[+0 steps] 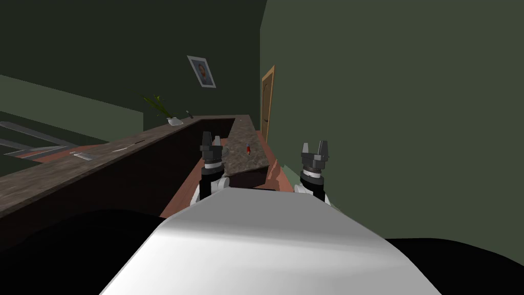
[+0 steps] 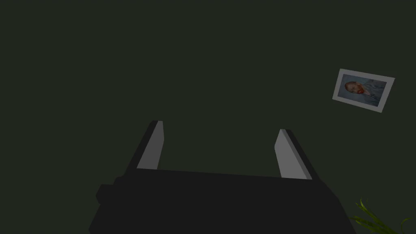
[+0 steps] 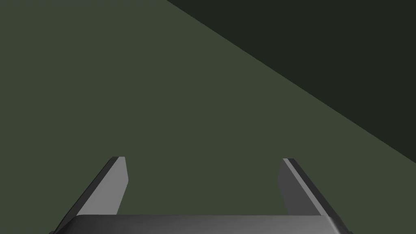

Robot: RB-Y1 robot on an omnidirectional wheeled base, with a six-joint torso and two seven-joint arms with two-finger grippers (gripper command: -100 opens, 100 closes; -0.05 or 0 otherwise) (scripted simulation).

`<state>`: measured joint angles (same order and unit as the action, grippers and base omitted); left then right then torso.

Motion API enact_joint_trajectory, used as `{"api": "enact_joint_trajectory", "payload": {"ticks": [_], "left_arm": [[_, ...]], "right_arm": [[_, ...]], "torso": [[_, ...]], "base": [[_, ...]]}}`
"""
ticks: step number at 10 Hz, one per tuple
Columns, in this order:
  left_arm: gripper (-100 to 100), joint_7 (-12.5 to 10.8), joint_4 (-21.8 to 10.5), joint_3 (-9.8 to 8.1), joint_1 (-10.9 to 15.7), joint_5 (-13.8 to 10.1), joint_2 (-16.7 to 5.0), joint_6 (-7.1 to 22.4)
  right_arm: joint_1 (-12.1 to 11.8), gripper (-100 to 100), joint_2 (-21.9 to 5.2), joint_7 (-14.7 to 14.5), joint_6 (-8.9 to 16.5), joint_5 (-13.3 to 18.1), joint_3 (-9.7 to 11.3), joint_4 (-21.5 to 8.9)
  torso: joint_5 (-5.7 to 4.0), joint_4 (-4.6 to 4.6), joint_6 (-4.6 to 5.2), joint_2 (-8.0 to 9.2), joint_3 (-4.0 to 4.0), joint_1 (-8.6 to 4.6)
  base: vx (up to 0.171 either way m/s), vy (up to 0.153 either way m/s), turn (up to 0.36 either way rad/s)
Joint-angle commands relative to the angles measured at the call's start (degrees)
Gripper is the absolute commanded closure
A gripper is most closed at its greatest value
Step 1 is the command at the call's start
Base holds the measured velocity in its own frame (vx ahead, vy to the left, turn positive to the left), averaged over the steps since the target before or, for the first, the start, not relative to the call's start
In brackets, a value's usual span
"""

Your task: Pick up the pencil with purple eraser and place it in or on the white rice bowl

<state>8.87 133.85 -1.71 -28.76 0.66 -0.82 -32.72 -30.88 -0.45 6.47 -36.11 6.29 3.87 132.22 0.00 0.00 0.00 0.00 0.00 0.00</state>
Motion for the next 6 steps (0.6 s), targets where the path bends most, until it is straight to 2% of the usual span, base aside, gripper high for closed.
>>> {"api": "enact_joint_trajectory", "payload": {"ticks": [1, 3, 6], "left_arm": [[-100, -0.72, -0.26, 0.12, -0.14, 0.21, -1.68, -0.30], [-100, -2.38, -0.98, 0.40, -0.54, 0.73, -4.30, -0.95], [-100, -6.30, -3.19, 0.81, -1.76, 1.95, -8.53, -2.33]], "right_arm": [[0.00, 0, 0.00, 0.00, 0.00, 0.00, 0.00, 0.00], [0.02, 0, 0.01, 0.00, 0.00, 0.00, 0.00, 0.00], [0.03, 0, 0.01, 0.00, 0.01, 0.00, 0.01, -0.01]], "torso": [[0.00, 0.00, 0.00, 0.00, 0.00, 0.00], [-0.02, 0.11, -0.01, 0.55, 0.31, -0.11], [-0.03, 0.21, 0.00, 0.96, 0.55, -0.18]], "base": [[-0.076, -0.013, 0.034], [-0.199, -0.056, 0.054], [-0.249, -0.040, 0.059]]}}
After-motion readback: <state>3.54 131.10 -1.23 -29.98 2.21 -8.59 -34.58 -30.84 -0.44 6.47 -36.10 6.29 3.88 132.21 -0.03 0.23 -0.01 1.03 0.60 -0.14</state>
